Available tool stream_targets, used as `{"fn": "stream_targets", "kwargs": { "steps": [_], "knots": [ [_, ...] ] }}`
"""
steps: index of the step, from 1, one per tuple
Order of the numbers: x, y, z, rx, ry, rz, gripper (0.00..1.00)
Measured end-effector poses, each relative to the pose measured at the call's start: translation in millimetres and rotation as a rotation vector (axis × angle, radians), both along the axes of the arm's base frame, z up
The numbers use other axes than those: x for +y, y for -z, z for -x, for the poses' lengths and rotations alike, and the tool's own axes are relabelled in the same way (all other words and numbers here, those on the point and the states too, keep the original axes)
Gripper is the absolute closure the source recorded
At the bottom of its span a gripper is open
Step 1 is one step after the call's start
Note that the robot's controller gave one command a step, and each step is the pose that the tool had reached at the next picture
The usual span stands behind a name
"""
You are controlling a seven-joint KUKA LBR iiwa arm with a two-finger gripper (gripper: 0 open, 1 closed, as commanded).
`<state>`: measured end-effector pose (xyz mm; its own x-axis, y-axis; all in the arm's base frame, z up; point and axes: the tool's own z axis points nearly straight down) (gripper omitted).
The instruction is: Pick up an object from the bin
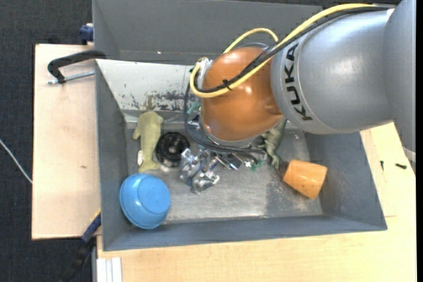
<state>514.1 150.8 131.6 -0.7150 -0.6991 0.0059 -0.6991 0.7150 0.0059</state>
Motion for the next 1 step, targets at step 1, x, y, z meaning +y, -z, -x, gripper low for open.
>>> {"fn": "stream_targets", "kwargs": {
  "steps": [1],
  "knots": [
    [-3.5, -53.7, -0.6, -0.016, 0.008, -0.004, 1.00]
  ]
}}
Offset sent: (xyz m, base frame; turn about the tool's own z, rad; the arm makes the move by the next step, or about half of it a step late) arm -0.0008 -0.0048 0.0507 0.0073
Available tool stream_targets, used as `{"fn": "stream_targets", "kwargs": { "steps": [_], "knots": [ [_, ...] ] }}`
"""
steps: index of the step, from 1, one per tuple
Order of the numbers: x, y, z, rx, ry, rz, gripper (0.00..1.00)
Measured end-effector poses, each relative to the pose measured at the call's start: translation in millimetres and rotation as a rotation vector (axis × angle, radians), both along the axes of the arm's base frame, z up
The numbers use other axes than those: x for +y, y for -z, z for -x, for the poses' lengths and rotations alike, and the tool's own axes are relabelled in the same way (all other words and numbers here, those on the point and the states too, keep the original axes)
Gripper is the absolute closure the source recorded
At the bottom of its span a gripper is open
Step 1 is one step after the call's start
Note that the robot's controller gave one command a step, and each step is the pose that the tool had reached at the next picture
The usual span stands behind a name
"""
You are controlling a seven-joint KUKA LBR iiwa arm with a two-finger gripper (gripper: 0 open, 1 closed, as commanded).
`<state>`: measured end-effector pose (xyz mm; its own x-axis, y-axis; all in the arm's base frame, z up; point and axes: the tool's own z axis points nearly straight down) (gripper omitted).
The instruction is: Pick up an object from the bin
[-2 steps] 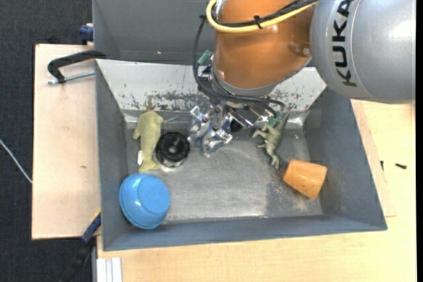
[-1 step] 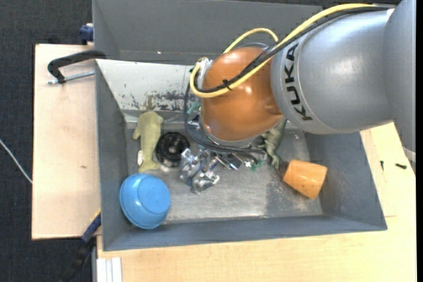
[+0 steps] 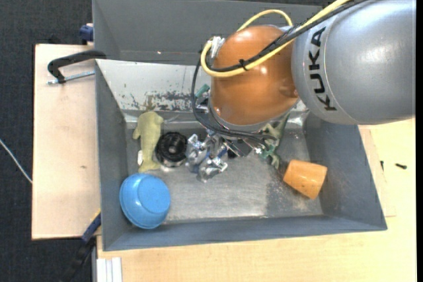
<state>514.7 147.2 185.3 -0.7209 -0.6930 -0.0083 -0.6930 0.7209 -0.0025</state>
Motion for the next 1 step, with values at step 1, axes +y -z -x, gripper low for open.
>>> {"fn": "stream_targets", "kwargs": {
  "steps": [1],
  "knots": [
    [-2.0, -47.7, -5.3, -0.001, -0.037, 0.000, 1.00]
  ]
}}
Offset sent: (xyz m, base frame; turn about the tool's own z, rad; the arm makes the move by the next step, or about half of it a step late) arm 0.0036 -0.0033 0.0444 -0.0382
